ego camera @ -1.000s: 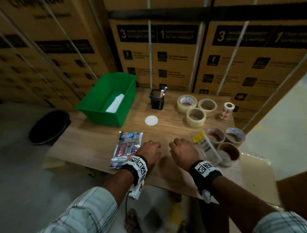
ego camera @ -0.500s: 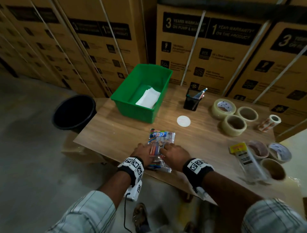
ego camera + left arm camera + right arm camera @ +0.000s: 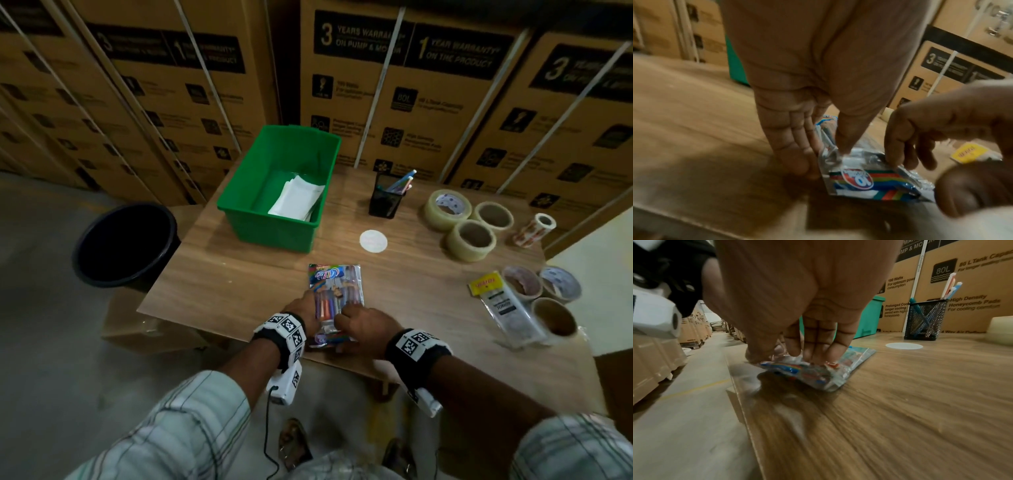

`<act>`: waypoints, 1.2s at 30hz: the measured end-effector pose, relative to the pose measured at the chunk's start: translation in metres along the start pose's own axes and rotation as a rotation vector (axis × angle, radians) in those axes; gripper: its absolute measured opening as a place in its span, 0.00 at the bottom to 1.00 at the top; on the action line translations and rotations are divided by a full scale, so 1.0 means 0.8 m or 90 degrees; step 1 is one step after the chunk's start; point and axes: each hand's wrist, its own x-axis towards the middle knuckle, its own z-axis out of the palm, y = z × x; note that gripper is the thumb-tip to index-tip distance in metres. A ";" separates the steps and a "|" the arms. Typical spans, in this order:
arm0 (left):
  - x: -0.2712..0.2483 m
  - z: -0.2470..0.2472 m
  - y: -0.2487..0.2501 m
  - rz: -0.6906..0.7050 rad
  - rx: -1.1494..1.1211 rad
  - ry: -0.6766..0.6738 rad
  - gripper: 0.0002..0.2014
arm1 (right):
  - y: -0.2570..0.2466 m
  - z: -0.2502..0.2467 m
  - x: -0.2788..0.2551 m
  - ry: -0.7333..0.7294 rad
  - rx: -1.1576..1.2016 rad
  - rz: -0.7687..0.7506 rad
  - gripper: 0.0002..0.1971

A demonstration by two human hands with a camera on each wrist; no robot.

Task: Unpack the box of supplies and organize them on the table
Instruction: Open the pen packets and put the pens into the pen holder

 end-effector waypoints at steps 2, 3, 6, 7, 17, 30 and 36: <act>0.010 -0.001 0.002 0.003 -0.016 0.021 0.24 | 0.000 0.001 -0.006 -0.016 -0.001 0.004 0.27; 0.013 -0.002 0.006 0.011 -0.015 0.031 0.21 | 0.001 0.001 -0.008 -0.011 0.000 0.004 0.26; 0.025 -0.008 0.018 0.068 -0.009 0.044 0.16 | 0.011 -0.006 -0.013 0.006 -0.005 0.024 0.25; 0.030 -0.010 0.023 0.084 -0.012 0.042 0.13 | 0.014 -0.011 -0.014 0.000 -0.015 0.038 0.25; 0.035 -0.004 0.044 0.233 0.136 -0.060 0.10 | 0.026 0.002 -0.012 -0.064 -0.067 0.101 0.23; 0.051 -0.052 0.054 0.304 0.116 0.038 0.10 | 0.064 -0.069 -0.003 0.111 -0.163 0.103 0.14; 0.047 -0.074 0.106 0.380 0.029 0.076 0.12 | 0.093 -0.138 -0.015 0.179 -0.164 0.201 0.10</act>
